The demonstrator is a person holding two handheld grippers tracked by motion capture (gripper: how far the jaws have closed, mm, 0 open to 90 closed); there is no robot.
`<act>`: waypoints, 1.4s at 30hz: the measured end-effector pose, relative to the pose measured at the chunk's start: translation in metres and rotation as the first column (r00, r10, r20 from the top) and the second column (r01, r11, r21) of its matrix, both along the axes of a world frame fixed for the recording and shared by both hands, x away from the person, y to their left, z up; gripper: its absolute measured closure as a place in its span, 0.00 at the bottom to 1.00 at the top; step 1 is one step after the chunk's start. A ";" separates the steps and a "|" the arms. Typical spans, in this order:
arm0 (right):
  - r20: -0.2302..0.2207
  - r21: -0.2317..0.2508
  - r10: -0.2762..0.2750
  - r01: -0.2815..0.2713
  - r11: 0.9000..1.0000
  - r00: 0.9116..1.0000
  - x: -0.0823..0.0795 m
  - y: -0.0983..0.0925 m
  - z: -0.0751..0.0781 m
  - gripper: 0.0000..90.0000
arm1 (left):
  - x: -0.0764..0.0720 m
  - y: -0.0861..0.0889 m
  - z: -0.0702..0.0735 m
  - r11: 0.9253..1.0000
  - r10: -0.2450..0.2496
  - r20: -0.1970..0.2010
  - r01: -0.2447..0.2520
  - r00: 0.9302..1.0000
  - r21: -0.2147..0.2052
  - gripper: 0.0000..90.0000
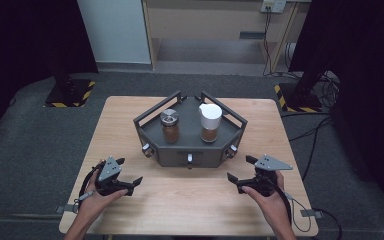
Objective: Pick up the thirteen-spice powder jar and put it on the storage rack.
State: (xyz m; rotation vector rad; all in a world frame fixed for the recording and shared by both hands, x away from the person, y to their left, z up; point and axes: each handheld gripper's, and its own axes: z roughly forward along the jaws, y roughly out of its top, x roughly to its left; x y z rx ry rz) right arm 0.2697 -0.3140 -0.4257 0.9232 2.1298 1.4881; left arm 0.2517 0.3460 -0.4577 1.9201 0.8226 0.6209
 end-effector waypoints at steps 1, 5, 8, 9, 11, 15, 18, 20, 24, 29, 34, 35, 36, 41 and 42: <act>0.000 0.002 -0.001 0.001 1.000 1.000 0.000 -0.001 -0.001 0.02 | 0.000 0.000 0.000 1.000 -0.001 0.001 0.001 1.000 0.001 0.02; 0.001 0.002 -0.007 0.007 1.000 1.000 -0.001 -0.003 -0.005 0.02 | 0.000 0.000 0.000 1.000 0.000 0.002 0.000 1.000 0.000 0.02; -0.003 0.002 -0.008 0.008 1.000 1.000 -0.001 -0.004 -0.007 0.02 | 0.000 0.000 0.000 1.000 0.002 0.004 -0.002 1.000 -0.002 0.02; -0.005 0.003 -0.011 0.011 1.000 1.000 -0.001 -0.005 -0.007 0.02 | -0.001 0.000 0.000 1.000 0.002 0.005 -0.002 1.000 -0.003 0.02; -0.004 0.004 -0.017 0.017 1.000 1.000 -0.003 -0.006 -0.008 0.02 | -0.001 0.001 0.000 1.000 0.002 0.007 -0.002 1.000 -0.005 0.01; -0.003 0.003 -0.029 0.029 1.000 1.000 -0.005 -0.011 -0.011 0.02 | -0.001 0.001 0.000 1.000 0.003 0.008 -0.003 1.000 -0.007 0.01; -0.006 0.004 -0.040 0.040 0.999 0.999 -0.009 -0.015 -0.014 0.02 | -0.001 0.001 0.000 1.000 0.002 0.009 -0.002 1.000 -0.007 0.01; -0.008 0.002 -0.047 0.047 0.999 0.999 -0.011 -0.018 -0.015 0.02 | -0.001 0.000 0.000 1.000 0.001 0.009 0.000 1.000 -0.005 0.01; -0.008 0.012 -0.067 0.067 0.998 0.998 -0.016 -0.025 -0.018 0.02 | -0.001 0.000 0.000 1.000 -0.002 0.008 0.002 1.000 -0.005 0.01; -0.011 0.019 -0.083 0.084 0.996 0.996 -0.018 -0.029 -0.021 0.02 | -0.001 0.000 0.000 1.000 -0.001 0.009 0.001 1.000 -0.006 0.01; -0.017 0.017 -0.085 0.085 0.996 0.996 -0.018 -0.028 -0.024 0.02 | -0.002 -0.001 0.000 1.000 0.008 0.013 -0.008 1.000 -0.004 0.02; -0.018 0.015 -0.085 0.085 0.996 0.996 -0.017 -0.027 -0.025 0.02 | -0.002 -0.001 0.000 1.000 0.009 0.013 -0.009 1.000 -0.005 0.02; -0.022 0.016 -0.086 0.087 0.996 0.996 -0.017 -0.027 -0.025 0.02 | -0.002 -0.001 0.000 1.000 0.010 0.014 -0.010 1.000 -0.005 0.02; -0.022 0.017 -0.081 0.081 0.997 0.996 -0.016 -0.026 -0.029 0.02 | -0.001 -0.001 -0.001 1.000 0.010 0.015 -0.010 1.000 -0.006 0.02; -0.023 0.017 -0.081 0.081 0.997 0.996 -0.016 -0.025 -0.029 0.02 | -0.001 -0.001 -0.001 1.000 0.011 0.015 -0.011 1.000 -0.006 0.02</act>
